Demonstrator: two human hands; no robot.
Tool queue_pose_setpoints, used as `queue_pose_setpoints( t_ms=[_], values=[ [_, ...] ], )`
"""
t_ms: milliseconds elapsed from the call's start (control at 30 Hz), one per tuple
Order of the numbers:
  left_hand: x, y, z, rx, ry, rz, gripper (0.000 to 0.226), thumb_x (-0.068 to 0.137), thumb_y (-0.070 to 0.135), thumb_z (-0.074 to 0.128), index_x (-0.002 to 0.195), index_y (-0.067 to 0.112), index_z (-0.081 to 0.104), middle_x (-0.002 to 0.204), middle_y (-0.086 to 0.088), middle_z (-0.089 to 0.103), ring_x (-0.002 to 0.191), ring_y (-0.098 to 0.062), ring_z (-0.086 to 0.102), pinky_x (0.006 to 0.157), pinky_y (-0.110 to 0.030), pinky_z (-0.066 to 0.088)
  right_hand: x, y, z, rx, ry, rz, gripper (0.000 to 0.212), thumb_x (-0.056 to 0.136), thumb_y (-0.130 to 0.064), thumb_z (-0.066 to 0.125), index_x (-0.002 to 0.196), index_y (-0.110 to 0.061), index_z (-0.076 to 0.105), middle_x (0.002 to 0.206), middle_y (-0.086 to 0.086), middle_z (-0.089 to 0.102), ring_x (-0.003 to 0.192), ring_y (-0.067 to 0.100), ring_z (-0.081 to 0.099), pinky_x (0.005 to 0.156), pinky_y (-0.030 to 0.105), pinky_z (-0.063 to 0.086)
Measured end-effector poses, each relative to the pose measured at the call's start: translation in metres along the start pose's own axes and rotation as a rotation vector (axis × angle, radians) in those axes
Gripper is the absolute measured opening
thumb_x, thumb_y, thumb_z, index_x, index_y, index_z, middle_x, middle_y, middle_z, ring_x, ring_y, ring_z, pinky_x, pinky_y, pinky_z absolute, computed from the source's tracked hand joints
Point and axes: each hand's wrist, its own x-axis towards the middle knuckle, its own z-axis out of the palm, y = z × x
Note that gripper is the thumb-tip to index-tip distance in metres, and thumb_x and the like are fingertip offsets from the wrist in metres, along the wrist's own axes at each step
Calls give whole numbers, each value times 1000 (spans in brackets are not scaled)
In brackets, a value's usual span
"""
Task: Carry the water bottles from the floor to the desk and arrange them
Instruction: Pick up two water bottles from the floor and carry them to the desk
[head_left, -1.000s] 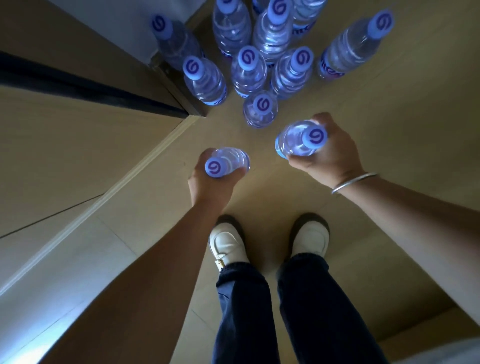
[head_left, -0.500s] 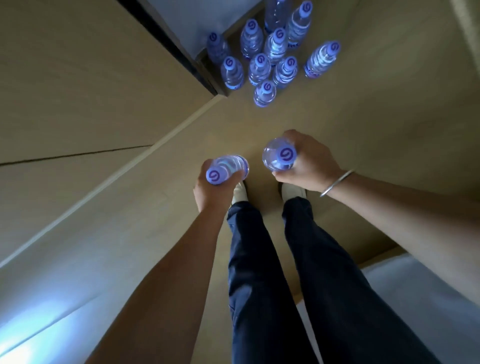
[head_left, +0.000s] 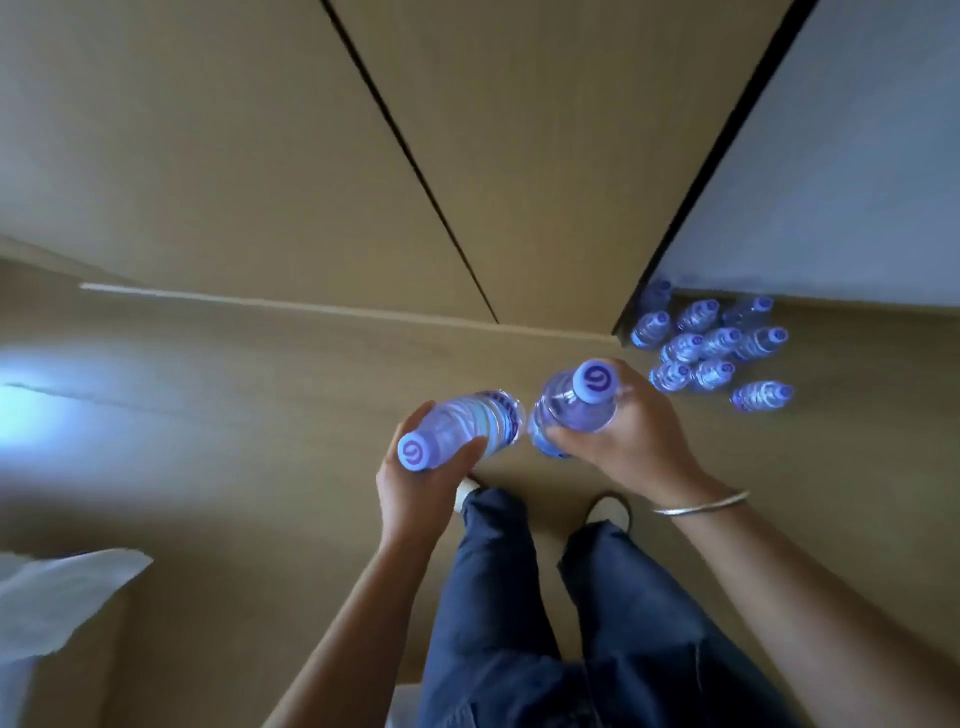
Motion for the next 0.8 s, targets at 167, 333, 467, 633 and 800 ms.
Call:
queue_pose_setpoints(
  t_ms=[167,333,467,633,800],
  values=[
    [-18,24,-74,-278,283,101,48,68,14,82,105,32,58,92,17,66,74,15,60,64,0,42,21,-96,18,30,-223,-207,31,56,-34,75,80,-23,59,67,-2,67,64,12,62,61,33,52],
    [-16,50,-141,-589,521,199,39,61,20,74,96,26,57,84,6,67,71,-1,64,66,-11,49,31,-174,62,61,-415,-333,37,52,-35,77,86,-28,63,77,-6,69,68,7,66,62,30,53],
    [0,55,-218,-780,724,216,29,61,21,76,85,16,62,78,1,66,71,-8,63,65,-17,50,36,-233,111,131,-478,-370,39,46,-46,72,83,-39,62,74,-18,67,61,-5,59,56,8,44],
    [18,48,-313,-919,827,259,18,59,26,78,73,23,68,73,5,67,69,-10,63,62,-17,50,38,-304,187,220,-573,-423,39,47,-44,71,83,-31,64,73,-8,68,61,2,60,57,14,46],
    [26,27,-391,-977,895,205,28,54,40,74,76,24,72,77,2,69,78,-17,65,74,-36,52,37,-369,263,344,-710,-470,38,49,-40,72,83,-24,63,73,-5,67,65,10,62,60,23,51]
  ],
)
